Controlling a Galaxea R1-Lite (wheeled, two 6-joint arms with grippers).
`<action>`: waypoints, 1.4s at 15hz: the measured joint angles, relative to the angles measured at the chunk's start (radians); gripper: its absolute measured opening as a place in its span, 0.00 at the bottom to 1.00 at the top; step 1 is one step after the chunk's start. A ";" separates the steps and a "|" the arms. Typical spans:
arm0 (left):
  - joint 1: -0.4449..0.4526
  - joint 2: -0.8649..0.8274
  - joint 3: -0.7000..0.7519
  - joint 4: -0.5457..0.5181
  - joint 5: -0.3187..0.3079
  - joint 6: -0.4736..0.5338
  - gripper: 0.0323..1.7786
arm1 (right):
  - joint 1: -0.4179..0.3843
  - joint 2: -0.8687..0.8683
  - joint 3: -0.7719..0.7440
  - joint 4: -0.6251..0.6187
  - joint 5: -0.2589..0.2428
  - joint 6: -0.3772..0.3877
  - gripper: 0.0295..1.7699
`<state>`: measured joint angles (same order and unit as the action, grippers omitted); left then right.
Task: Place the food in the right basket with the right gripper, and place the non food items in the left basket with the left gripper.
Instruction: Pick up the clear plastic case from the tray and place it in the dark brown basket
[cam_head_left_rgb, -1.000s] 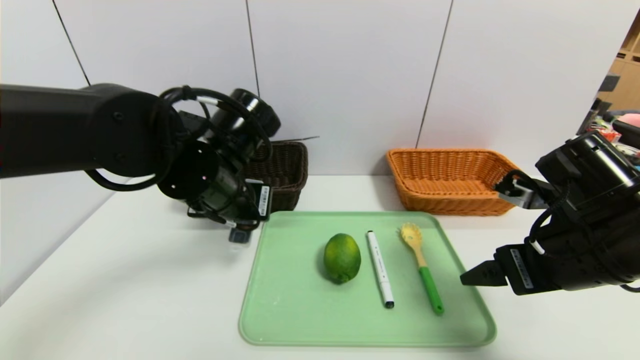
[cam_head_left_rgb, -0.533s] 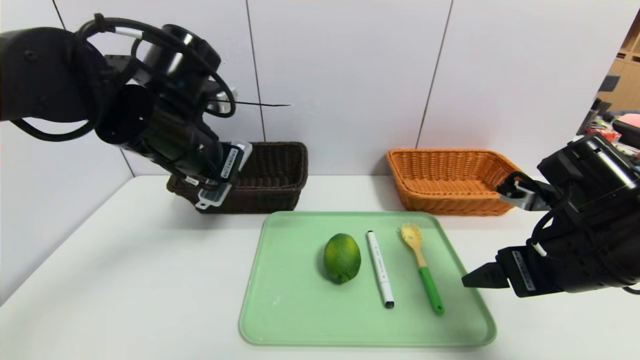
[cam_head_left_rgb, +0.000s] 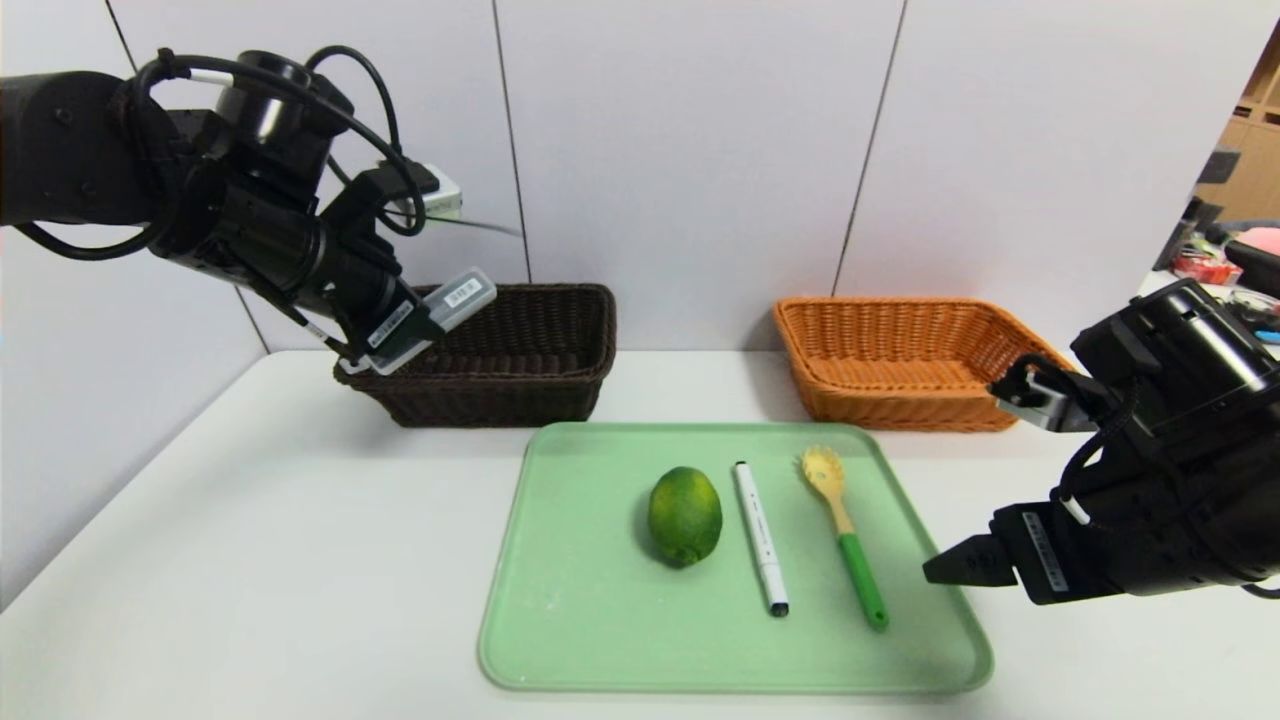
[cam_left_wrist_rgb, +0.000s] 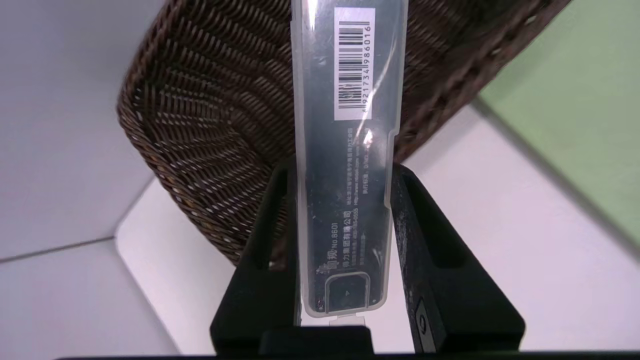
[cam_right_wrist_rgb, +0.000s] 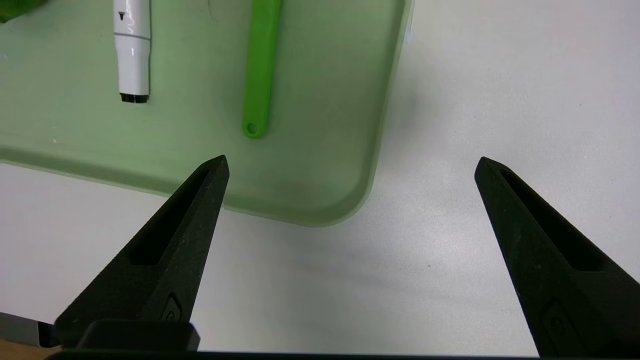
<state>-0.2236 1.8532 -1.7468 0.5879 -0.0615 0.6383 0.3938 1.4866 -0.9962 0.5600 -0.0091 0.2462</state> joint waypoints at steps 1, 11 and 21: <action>0.021 0.031 -0.035 0.004 -0.003 0.072 0.31 | 0.000 0.001 0.000 -0.005 0.001 0.000 0.96; 0.068 0.256 -0.230 -0.006 -0.003 0.342 0.31 | 0.011 0.006 0.000 -0.009 0.006 0.001 0.96; 0.065 0.314 -0.231 -0.081 -0.001 0.334 0.59 | 0.014 0.000 0.003 -0.009 0.003 0.003 0.96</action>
<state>-0.1583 2.1668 -1.9777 0.5066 -0.0626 0.9726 0.4074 1.4870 -0.9930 0.5513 -0.0062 0.2487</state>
